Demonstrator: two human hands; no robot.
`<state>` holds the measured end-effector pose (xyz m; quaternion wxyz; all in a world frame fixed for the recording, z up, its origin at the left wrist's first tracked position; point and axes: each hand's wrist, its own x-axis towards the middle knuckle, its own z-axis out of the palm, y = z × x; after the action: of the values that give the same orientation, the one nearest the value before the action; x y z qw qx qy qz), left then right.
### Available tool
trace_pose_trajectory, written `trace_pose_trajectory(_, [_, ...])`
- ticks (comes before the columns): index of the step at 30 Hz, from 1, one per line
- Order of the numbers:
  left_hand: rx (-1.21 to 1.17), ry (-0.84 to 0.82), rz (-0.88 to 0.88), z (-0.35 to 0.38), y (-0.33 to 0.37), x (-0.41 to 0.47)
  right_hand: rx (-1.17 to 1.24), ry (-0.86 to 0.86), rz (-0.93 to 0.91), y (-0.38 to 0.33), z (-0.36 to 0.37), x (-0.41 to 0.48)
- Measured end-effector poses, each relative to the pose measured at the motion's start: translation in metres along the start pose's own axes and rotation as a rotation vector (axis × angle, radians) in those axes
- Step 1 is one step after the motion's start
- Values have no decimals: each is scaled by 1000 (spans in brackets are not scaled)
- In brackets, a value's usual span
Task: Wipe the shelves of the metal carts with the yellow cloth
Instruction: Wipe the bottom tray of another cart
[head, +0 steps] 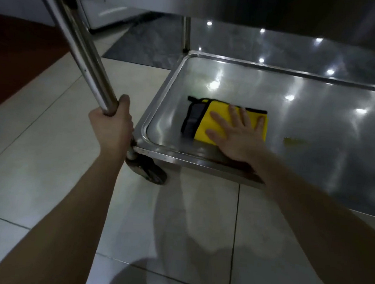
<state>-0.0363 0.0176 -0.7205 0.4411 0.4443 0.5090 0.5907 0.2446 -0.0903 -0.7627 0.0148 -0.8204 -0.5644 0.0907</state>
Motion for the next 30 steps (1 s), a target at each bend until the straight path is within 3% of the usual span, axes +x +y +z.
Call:
trace_pose_trajectory(5, [8, -10, -10, -1, -4, 0, -10, -17, 91, -5, -19, 88])
trace_pose_trajectory(10, [11, 7, 7, 2, -5, -3, -18, -45, 22, -73, -22, 136])
trace_pose_trajectory(14, [33, 16, 5, 2, 0, -6, 3, -33, -73, -120, -9, 108])
trace_pose_trajectory(19, [67, 8, -45, 1, 10, -9, -6, 25, -203, -140, 17, 11])
trace_pose_trajectory(25, [73, -38, -42, -5, 10, -14, -9, -111, -238, -88, 8, -31])
trace_pose_trajectory(30, [80, -44, -7, -6, 7, -14, -2, -90, -73, -18, -3, -19])
